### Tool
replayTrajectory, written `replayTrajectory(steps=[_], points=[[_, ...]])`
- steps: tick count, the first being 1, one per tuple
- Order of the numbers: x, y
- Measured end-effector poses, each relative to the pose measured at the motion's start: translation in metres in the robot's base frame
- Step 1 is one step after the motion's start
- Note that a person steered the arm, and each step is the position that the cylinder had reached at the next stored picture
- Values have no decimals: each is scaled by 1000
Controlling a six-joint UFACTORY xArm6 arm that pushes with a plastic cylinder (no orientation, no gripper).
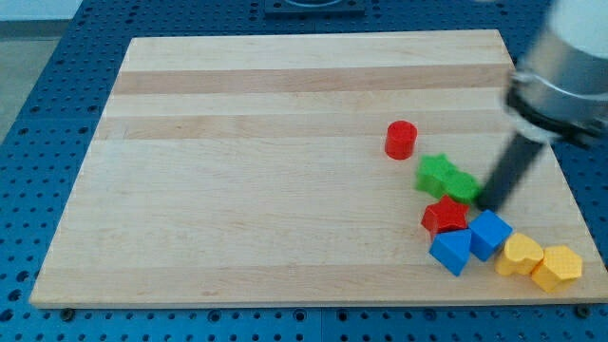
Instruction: Separate the yellow blocks from each other
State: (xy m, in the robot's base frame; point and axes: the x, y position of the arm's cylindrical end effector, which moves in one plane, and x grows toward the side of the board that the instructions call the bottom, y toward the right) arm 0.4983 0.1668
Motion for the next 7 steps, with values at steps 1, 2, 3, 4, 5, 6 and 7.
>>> replayTrajectory(steps=[1, 2, 3, 4, 5, 6, 7], points=[[-32, -54], [-32, -40], [-29, 19], [-11, 104], [17, 176], [20, 178], [80, 177]])
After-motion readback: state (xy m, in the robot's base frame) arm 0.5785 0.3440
